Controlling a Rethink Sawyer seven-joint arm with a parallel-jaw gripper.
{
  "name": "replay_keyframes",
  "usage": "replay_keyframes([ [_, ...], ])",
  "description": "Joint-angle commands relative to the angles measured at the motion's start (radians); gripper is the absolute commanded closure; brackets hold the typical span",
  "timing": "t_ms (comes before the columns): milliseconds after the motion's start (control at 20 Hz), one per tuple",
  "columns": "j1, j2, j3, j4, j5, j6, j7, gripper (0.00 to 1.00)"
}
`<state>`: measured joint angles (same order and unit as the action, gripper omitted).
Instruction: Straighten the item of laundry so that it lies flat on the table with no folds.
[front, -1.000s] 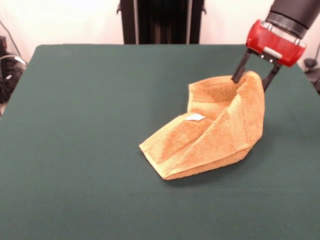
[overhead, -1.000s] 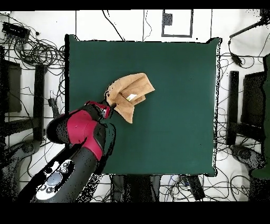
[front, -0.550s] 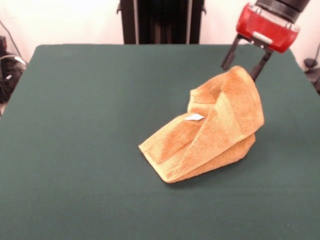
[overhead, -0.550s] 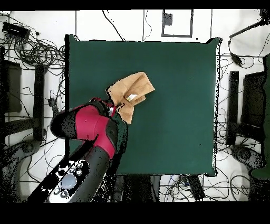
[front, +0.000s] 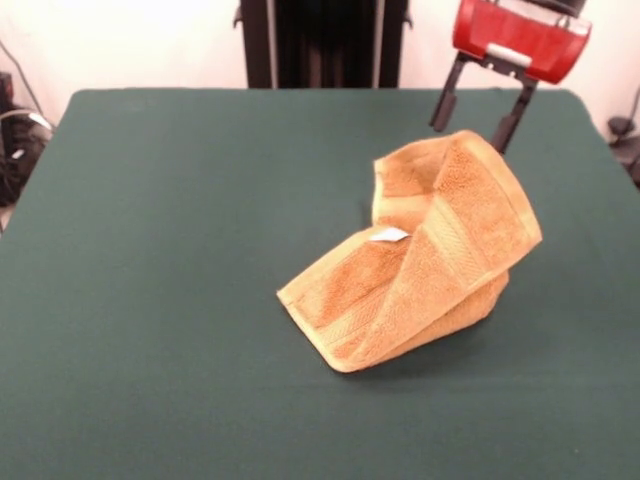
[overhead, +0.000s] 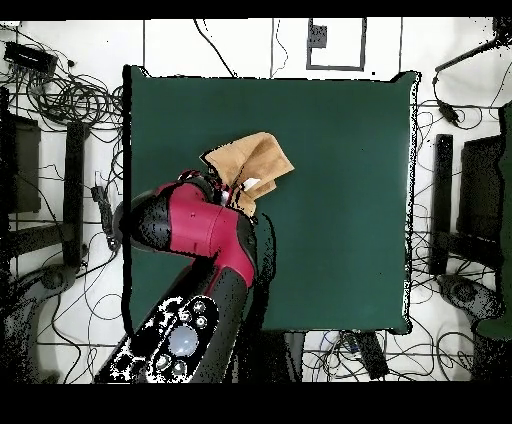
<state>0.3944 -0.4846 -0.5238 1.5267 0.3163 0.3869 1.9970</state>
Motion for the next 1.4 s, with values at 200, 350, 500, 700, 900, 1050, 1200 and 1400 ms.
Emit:
replay_keyframes([
  [200,-0.017,-0.008,0.219,0.047,-0.096,0.069,0.007,0.0],
  [350,-0.03,-0.014,0.242,0.049,-0.108,0.045,0.013,0.0],
  [500,-0.038,-0.027,0.261,0.057,-0.106,0.027,0.042,0.0],
  [700,-0.061,-0.038,0.3,0.058,-0.12,-0.01,0.048,0.0],
  [900,-0.08,-0.037,0.319,0.046,-0.143,-0.016,0.038,0.0],
  [1050,-0.118,-0.04,0.354,0.049,-0.146,-0.004,0.018,0.0],
  [1200,-0.159,-0.048,0.39,0.051,-0.17,0.084,-0.054,0.0],
  [1400,-0.185,-0.047,0.409,0.009,-0.256,0.198,-0.166,0.0],
])
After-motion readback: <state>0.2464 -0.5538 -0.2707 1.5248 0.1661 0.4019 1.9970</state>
